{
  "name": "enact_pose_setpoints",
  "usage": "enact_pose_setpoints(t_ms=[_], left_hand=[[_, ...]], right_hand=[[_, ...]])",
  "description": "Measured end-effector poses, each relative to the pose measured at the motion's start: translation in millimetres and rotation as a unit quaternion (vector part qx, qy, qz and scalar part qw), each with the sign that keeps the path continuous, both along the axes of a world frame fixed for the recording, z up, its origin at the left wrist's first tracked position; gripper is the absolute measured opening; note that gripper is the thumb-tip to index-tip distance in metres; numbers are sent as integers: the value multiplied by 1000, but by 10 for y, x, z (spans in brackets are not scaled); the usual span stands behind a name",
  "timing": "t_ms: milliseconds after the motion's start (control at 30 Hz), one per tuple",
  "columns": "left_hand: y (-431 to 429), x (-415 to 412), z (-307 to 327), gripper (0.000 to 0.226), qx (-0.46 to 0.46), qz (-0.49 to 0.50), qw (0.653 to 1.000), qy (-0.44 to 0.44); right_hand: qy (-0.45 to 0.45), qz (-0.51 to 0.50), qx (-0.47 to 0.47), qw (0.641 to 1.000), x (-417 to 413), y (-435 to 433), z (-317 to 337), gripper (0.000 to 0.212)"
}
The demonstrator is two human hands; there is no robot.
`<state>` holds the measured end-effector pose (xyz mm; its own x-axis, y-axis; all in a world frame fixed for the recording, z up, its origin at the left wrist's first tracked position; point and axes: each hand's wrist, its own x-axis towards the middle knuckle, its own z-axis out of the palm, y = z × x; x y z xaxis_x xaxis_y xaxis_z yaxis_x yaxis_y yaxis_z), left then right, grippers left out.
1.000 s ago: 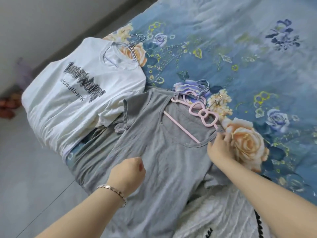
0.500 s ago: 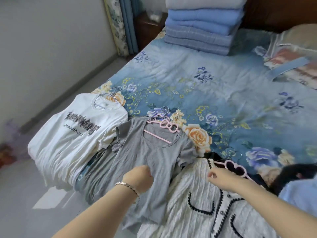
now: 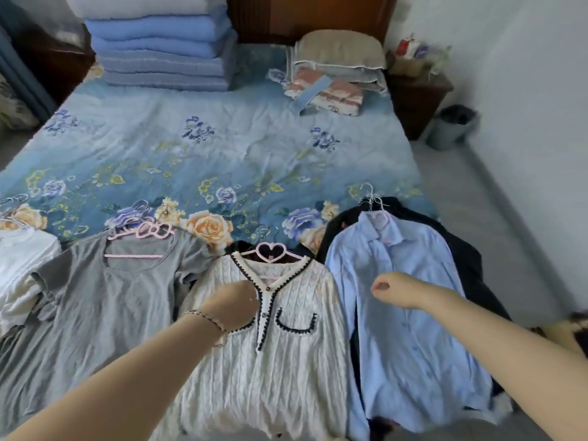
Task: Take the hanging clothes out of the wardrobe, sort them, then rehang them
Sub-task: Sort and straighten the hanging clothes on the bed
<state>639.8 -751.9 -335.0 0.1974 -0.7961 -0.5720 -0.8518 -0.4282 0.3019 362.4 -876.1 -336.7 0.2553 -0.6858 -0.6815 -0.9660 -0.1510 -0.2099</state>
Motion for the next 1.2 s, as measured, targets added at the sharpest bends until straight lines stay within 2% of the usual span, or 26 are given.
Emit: enact_pose_setpoints(t_ms=[133, 267, 400, 500, 667, 800, 867, 967, 1100, 1200], left_hand=[[-543, -620, -178, 27, 7, -13, 1000, 6], [-1184, -1248, -518, 22, 23, -9, 1000, 7], [-1779, -1735, -871, 22, 29, 17, 999, -11], [-2159, -1936, -1209, 23, 29, 28, 999, -1], [-2682, -2049, -1746, 25, 1, 44, 999, -4], [-2943, -2062, -2105, 25, -2, 68, 998, -1], [-2982, -2045, -2214, 23, 1, 85, 996, 5], [-2984, -2008, -2341, 20, -2, 110, 994, 17], [-2837, -1854, -2394, 21, -4, 123, 992, 40], [-2670, -1688, -2369, 22, -20, 150, 988, 34]], right_hand=[[-11, -77, 21, 997, -865, -320, -194, 30], [-33, -158, 10, 987, -1572, -868, -702, 31], [-12, -160, -30, 987, -1909, -1527, -1194, 27], [16, -130, -68, 989, -1980, -2107, -1610, 26], [68, -87, -80, 991, -1843, -2988, -2225, 37], [41, -45, -131, 990, -1591, -3546, -2578, 50], [14, -41, -121, 992, -1487, -3729, -2724, 63], [34, -42, -87, 995, -1347, -3890, -2973, 71], [88, -56, -156, 982, -1258, -3850, -2969, 48], [10, -114, -199, 973, -1259, -3637, -2776, 23]])
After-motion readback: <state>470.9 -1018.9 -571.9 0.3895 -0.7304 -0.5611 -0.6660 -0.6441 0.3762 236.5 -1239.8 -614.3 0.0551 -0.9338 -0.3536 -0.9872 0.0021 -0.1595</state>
